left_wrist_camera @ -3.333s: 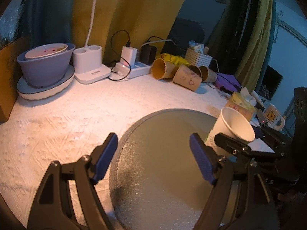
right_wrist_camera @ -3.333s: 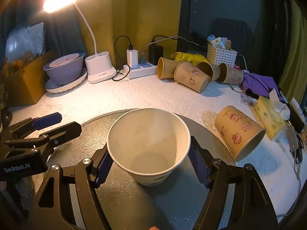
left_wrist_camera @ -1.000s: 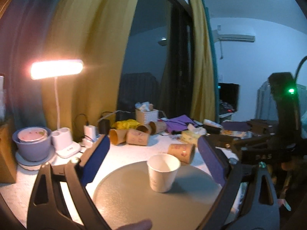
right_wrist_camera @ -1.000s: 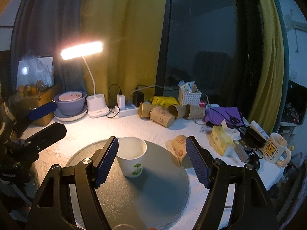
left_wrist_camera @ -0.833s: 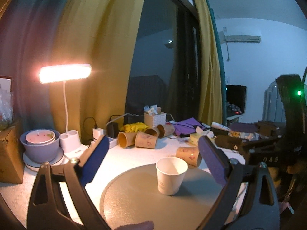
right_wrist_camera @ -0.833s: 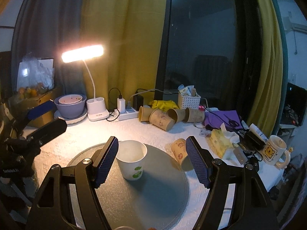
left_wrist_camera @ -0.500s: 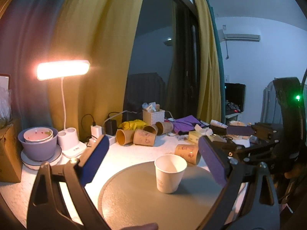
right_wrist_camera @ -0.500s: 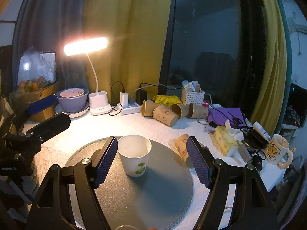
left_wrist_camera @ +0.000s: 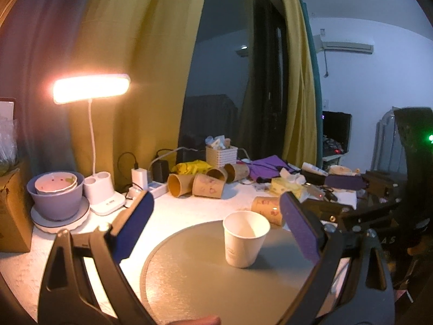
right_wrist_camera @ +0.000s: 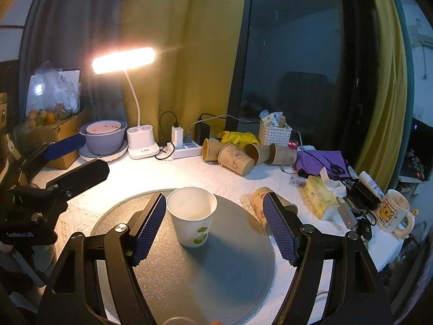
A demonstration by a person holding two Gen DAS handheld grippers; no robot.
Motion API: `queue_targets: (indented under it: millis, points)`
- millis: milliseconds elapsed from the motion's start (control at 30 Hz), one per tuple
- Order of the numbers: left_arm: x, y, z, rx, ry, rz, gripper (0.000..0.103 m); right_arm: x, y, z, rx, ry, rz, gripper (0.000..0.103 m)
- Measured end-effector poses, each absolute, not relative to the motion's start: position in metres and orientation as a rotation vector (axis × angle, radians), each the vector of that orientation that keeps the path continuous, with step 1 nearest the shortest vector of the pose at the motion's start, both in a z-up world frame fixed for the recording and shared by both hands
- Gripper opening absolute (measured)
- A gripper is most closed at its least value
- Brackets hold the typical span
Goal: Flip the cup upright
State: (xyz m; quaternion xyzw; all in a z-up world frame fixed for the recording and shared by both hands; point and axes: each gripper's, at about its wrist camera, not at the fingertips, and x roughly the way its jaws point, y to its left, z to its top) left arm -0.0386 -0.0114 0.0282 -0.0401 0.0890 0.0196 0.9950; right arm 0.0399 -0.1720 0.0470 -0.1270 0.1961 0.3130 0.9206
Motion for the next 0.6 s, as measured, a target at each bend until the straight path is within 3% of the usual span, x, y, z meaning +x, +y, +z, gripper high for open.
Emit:
queue_targets:
  millis: [600]
  points:
    - [-0.0396,-0.0124,0.0275,-0.071,0.169,0.023,0.095,0.0427,-0.1721,0.0455,-0.262,0.410,0.636,0.077]
